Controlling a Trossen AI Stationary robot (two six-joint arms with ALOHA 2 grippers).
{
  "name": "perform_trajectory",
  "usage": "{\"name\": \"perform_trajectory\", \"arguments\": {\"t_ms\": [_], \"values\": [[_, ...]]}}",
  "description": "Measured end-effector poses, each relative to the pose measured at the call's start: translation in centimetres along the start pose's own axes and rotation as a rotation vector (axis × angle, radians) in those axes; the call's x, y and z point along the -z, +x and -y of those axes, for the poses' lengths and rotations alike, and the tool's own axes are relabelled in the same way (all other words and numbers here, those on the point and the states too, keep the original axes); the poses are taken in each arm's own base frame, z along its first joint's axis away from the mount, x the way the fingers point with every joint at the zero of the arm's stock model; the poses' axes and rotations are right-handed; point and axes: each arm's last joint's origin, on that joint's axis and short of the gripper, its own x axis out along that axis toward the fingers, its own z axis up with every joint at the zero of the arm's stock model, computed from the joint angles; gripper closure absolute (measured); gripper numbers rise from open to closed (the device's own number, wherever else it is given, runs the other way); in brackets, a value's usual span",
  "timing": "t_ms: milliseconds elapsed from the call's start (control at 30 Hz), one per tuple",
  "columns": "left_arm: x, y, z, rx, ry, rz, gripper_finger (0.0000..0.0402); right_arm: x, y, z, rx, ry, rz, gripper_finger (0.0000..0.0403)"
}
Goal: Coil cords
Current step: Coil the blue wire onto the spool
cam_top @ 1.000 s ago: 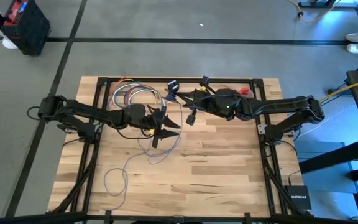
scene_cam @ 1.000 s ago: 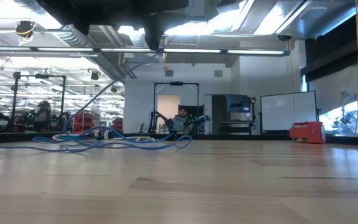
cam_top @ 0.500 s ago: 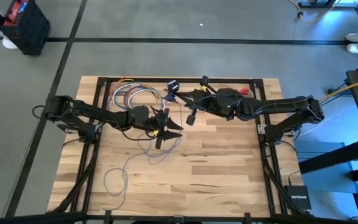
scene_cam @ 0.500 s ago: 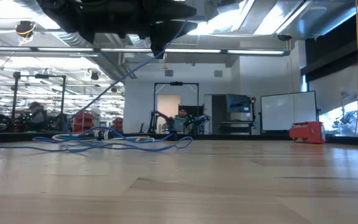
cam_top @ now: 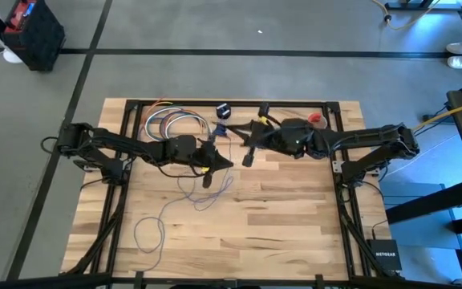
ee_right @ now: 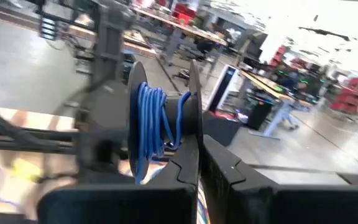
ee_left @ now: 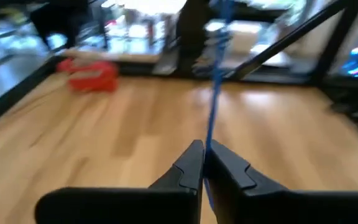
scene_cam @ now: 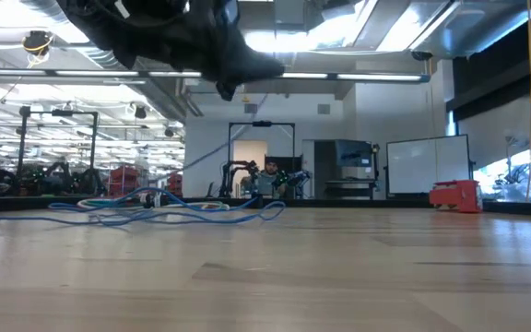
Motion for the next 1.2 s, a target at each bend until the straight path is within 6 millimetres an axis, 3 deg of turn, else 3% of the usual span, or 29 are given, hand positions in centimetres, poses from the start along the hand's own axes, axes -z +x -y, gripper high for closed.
{"name": "perform_trajectory", "arguments": {"t_ms": [267, 500, 967, 1200], "values": [[-0.2, -2.6, -0.9, -0.213, 0.025, -0.162, 0.0393, 0.7, -1.4, -2.9, -0.020, -0.083, -0.151, 0.0393], [-1.2, -5.8, -0.3, -0.216, 0.029, -0.234, 0.0396, 2.9, -1.8, -3.8, -0.001, -0.141, -0.366, 0.0393], [-2.8, -8.5, 0.3, -0.168, 0.008, -0.168, 0.0400, 8.1, 1.3, -6.5, -0.021, -0.270, -0.595, 0.0393], [-3.5, -7.4, 1.8, -0.036, -0.045, -0.064, 0.0400, 10.0, 3.5, -6.9, 0.078, -0.282, -0.608, 0.0393]]}}
